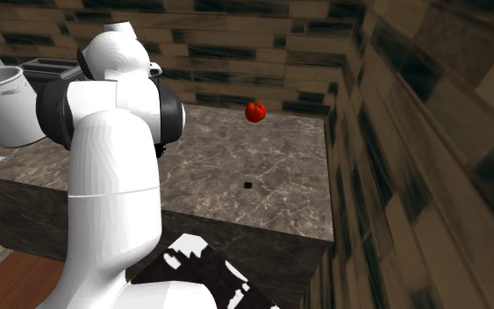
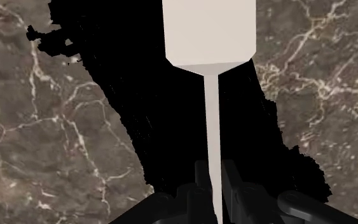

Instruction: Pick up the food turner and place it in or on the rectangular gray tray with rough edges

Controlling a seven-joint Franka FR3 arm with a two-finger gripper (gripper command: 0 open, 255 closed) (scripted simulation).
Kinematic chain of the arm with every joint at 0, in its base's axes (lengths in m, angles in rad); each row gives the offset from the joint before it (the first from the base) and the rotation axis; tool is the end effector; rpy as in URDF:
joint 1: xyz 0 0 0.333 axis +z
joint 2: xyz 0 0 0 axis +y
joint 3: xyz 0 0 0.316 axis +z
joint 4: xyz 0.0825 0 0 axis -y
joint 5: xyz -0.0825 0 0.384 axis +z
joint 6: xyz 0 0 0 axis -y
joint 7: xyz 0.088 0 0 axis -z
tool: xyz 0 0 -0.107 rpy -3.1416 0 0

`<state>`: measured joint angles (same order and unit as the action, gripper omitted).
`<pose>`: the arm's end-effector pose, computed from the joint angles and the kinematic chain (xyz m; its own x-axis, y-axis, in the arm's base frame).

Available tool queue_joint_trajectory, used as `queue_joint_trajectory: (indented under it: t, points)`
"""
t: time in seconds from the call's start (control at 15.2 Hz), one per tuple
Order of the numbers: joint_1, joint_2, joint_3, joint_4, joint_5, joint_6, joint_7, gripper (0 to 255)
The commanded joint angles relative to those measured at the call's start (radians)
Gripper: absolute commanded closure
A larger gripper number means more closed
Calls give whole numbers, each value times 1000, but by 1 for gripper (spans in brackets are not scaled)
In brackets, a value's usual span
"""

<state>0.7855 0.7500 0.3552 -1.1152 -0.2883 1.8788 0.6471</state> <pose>0.4070 0.6380 0.3900 0.8858 0.4593 0.0661 0.4603 -0.8878 -0.0005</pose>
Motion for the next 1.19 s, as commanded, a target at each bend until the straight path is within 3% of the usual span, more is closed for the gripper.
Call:
queue_joint_trajectory:
  t: [0.0,0.33,0.59,1.12]
  points:
    - [0,0,0,0,0,0,0,0]
    - [0,0,0,0,0,0,0,0]
    - [14,-18,5,99,9,-114,-12,0]
    - [14,-18,5,99,9,-114,-12,0]
